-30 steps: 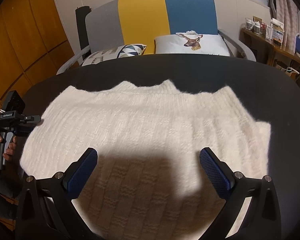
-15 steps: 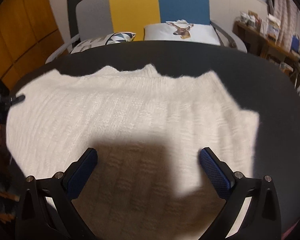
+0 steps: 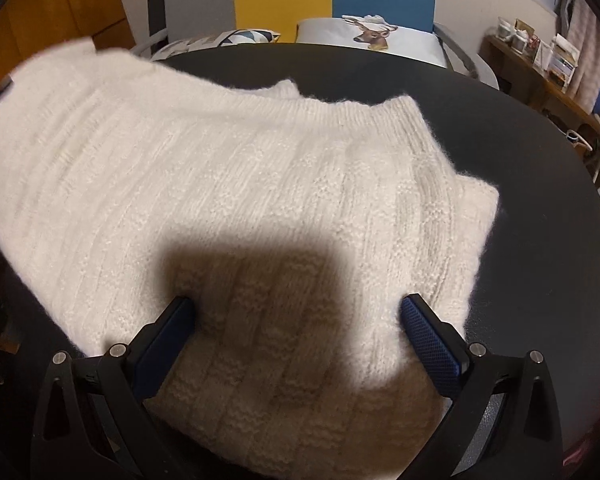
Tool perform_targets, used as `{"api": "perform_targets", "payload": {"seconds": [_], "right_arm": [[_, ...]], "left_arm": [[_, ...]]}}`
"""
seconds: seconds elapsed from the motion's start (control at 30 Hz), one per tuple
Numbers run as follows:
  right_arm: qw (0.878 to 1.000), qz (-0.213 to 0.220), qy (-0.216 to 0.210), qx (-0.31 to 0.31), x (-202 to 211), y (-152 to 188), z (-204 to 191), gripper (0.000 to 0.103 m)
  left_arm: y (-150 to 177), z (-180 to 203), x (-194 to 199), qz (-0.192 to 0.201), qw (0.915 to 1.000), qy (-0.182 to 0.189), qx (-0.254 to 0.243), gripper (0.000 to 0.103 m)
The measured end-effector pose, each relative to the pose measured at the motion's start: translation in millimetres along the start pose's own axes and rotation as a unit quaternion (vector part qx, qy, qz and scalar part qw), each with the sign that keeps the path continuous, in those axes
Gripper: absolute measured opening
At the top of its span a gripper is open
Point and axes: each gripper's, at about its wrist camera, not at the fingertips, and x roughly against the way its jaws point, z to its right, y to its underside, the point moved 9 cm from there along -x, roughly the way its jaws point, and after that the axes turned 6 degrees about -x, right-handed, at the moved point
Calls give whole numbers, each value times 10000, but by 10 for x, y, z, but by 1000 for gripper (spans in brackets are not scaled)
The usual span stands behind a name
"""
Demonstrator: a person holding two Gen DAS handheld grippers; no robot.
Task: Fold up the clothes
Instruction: 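Grasp the sweater edge with the left gripper and lift it over the body, then fold the held sweater edge over the body with the left gripper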
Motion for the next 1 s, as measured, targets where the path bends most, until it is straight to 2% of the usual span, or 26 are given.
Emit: {"api": "perform_targets", "payload": {"seconds": [0.3,0.53,0.7,1.0], "right_arm": [[9991,-20,293,-308,-47,14,-49,103],[9992,104,66,-370,8,52,-127,103],[9983,399,-141,-403,39,11,-75,103],[9823,1180,-1206,-810,416,49,207,103]], "left_arm": [[93,679,-514,-46,9978,666,-14,15],[265,1061,-1204,-378,9952,896,104,15],[373,1001,-1695,-571,9952,714,338,15],[747,659,-2302,-1174,9924,82,374,16]]}}
